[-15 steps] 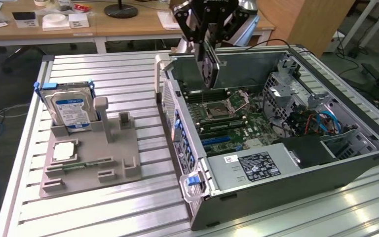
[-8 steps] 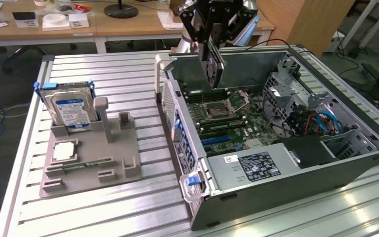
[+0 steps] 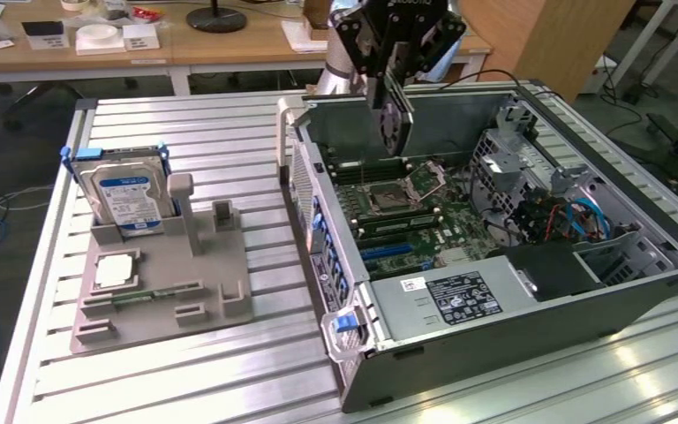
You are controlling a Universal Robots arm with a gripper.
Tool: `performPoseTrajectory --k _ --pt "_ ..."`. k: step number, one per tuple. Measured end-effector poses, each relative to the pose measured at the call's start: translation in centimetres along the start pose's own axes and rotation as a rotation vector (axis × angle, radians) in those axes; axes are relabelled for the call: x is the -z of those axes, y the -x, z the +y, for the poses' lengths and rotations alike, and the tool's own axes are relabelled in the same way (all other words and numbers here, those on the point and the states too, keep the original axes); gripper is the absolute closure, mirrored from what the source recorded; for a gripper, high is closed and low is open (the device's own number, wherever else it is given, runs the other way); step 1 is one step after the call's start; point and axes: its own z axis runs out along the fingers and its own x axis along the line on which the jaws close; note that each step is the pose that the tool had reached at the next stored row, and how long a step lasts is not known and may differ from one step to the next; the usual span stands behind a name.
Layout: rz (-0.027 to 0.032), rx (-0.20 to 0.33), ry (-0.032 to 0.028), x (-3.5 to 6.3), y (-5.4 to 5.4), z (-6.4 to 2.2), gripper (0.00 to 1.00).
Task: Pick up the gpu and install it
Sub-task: 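Pick up the gpu and move the gpu toward the slot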
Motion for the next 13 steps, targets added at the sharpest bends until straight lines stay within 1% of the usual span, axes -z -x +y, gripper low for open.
performPoseTrajectory --k 3,8,13 --pt "0.0001 0.004 0.0001 -0.02 0.6 0.02 0.73" --pt "0.0011 0.036 0.0004 -0.05 1.3 0.05 0.73" --pt "0.0013 0.037 0.0004 -0.11 2.5 0.10 0.73"
